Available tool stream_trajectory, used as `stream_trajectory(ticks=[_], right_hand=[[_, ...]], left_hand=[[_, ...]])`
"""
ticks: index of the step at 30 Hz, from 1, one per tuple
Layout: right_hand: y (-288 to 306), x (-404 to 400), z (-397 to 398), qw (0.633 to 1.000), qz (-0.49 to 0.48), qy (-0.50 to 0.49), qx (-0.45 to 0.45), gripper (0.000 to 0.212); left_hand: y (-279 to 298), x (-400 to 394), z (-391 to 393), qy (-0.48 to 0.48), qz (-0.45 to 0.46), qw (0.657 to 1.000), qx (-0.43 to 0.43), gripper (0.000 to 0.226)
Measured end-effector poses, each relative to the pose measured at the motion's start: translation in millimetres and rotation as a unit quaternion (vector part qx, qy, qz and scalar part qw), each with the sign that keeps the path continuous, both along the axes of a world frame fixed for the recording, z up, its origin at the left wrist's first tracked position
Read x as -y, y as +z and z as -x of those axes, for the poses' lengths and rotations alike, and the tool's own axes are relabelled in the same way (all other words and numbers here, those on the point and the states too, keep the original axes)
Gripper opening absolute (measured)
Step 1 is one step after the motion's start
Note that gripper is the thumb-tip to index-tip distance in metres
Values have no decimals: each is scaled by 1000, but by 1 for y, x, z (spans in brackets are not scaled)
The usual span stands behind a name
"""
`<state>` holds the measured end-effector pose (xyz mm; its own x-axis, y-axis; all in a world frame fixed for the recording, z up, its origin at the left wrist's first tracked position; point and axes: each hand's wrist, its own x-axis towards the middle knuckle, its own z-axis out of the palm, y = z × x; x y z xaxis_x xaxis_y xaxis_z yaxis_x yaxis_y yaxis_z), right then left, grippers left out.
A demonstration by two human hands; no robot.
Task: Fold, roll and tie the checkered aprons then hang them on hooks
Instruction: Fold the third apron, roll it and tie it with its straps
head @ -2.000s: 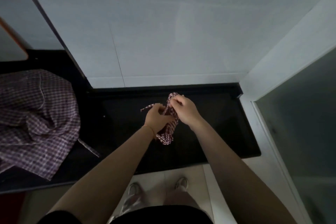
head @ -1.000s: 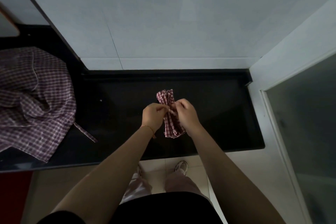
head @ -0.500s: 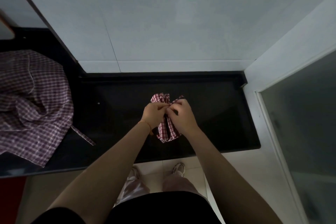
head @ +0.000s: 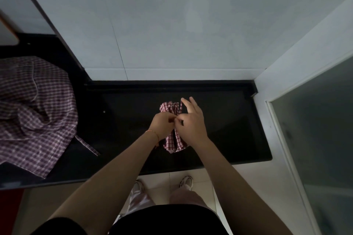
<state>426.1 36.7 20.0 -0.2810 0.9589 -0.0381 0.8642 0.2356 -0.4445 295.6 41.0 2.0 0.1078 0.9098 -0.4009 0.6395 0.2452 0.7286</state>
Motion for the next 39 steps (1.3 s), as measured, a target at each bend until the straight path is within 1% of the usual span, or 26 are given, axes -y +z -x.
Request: stream_trajectory(ticks=[2,5,7,8,10,12,16,20,23,29,34,39], right_hand=[[-1,-1,0,1000,-1,-10,-1,24],[-1,-1,1,996,-40,-55,-57,22],[0,-5,-1,994,-58,-59,-71,11],[1,-8,-3,997,-32,-38,-54,7],[2,-12,-5,997,68,14,17,15],[2,-12,-5,989,136,20,57,16],[-2,-8,-9,985,171,-31,25,13],[-9,-4,-13,976,205,-56,-41,12],[-13,-6,-13,972,231,-36,-29,11],[-16,-11,-5,980,198,-24,23,12],[-24,-14,7,985,153,-74,42,13],[-28,-10,10,989,102,-109,14,12]], left_hand=[[-1,0,0,0,2,1000,-12,18],[-4,0,0,-4,7,1000,-18,16],[-4,0,0,0,14,1000,1,17],[-4,0,0,-1,15,1000,8,16],[-5,-1,0,-14,22,1000,13,18],[-5,-2,1,-22,35,999,19,21],[-3,-2,6,-13,45,998,40,20],[-5,1,6,75,13,995,68,14],[-4,3,6,103,19,991,80,14],[0,3,6,82,24,995,55,21],[1,4,4,96,11,994,54,20],[2,5,3,95,1,994,55,20]])
